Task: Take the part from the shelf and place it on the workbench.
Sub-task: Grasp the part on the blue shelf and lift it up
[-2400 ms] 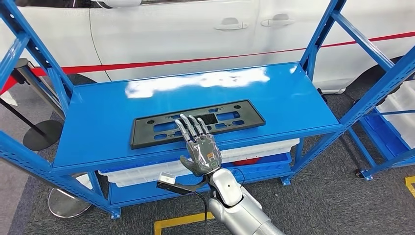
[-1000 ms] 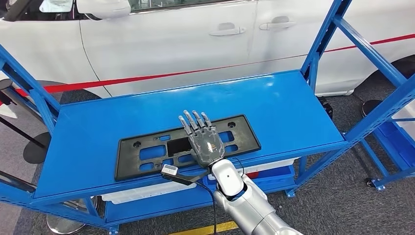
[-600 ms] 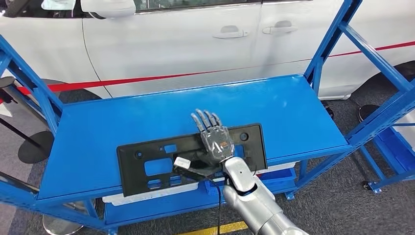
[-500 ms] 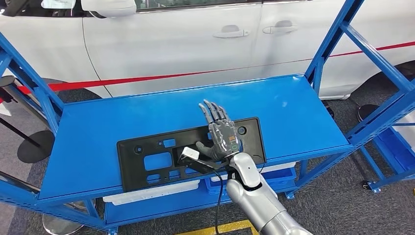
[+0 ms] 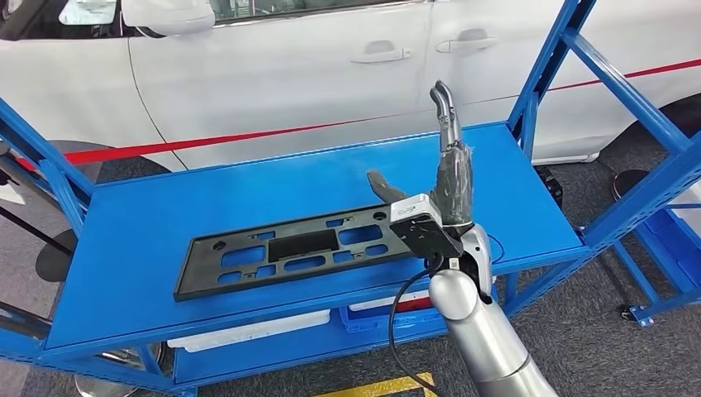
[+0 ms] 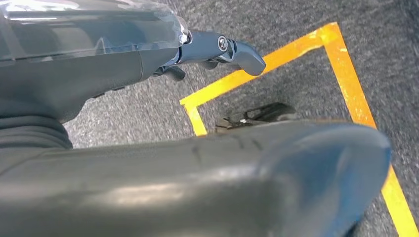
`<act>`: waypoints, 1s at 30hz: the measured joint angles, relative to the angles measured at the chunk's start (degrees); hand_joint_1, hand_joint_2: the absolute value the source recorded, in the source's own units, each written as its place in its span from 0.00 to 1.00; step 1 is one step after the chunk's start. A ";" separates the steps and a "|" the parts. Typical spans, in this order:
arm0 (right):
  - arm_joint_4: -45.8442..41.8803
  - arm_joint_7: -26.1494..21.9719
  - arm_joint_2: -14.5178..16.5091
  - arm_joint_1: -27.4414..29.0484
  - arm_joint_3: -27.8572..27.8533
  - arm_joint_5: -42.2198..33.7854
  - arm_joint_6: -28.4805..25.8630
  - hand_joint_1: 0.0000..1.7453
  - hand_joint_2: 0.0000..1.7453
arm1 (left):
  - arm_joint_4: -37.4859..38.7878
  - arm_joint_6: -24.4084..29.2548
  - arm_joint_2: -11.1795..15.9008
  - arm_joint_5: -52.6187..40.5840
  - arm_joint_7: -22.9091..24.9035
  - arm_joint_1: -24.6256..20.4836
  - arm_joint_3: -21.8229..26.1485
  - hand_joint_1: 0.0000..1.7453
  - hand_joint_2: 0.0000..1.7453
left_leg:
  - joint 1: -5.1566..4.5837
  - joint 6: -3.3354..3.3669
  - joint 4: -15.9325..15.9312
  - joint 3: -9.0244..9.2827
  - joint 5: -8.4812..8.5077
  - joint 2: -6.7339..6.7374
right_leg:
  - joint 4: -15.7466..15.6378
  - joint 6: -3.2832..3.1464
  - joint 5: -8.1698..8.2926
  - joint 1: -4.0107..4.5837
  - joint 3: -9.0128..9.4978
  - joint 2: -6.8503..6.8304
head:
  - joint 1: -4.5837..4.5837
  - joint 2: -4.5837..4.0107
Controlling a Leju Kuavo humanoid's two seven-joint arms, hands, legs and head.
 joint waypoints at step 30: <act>-4.48 -6.95 -9.91 24.73 8.60 7.86 -11.63 0.00 1.00 | 0.02 4.54 -0.74 5.02 -0.25 0.16 3.54 0.00 0.00 | -0.21 0.26 -2.48 1.46 0.49 -0.08 | -0.13 0.15 -0.88 -0.10 1.03 -0.21 | 0.00 0.00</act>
